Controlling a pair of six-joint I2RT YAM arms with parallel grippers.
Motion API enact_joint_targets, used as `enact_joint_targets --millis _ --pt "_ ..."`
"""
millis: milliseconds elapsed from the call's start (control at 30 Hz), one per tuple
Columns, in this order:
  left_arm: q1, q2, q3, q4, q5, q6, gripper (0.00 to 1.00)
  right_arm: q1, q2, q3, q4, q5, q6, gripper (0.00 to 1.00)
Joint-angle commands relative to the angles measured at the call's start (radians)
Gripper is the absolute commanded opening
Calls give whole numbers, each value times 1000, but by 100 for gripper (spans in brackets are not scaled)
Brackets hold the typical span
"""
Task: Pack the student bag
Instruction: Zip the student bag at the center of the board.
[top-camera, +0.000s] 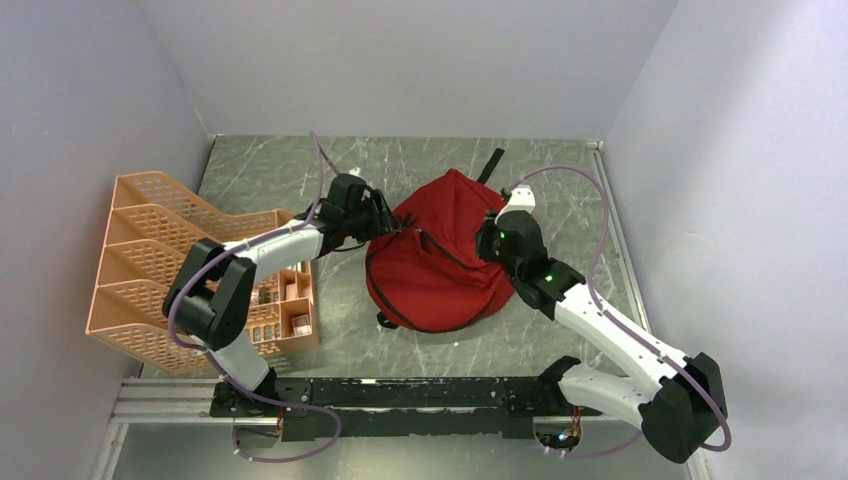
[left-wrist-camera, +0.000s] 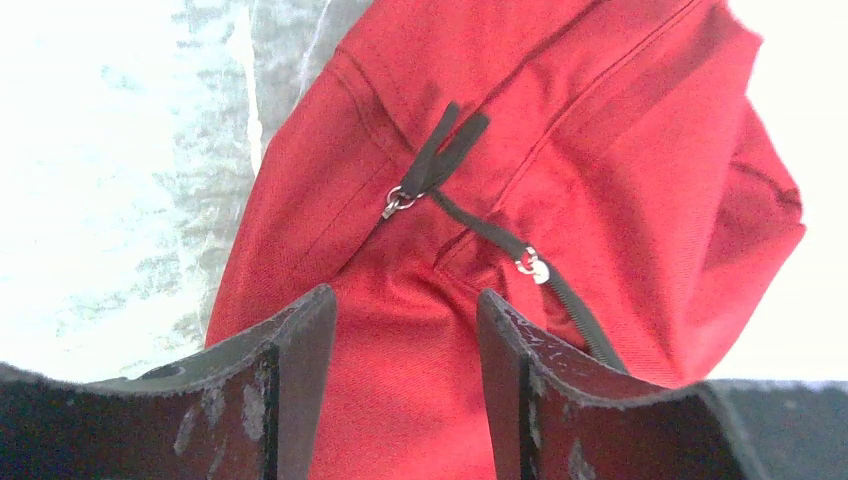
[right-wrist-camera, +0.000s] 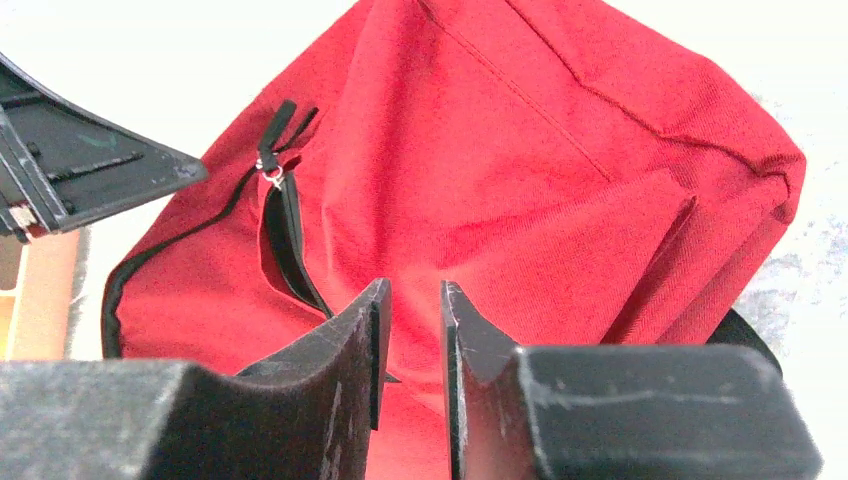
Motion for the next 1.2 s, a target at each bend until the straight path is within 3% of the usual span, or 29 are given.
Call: enact_joint_targets --millis 0,167,467,1167 --pt "34 -53 42 0 55 -62 59 2 7 10 -22 -26 2 28" --pt "35 -45 70 36 66 -205 61 1 0 -57 75 -112 3 28" --pt "34 58 64 187 114 -493 59 1 14 -75 58 -111 -1 28" --pt "21 227 105 278 160 -602 56 2 -3 -92 49 -99 -4 27"
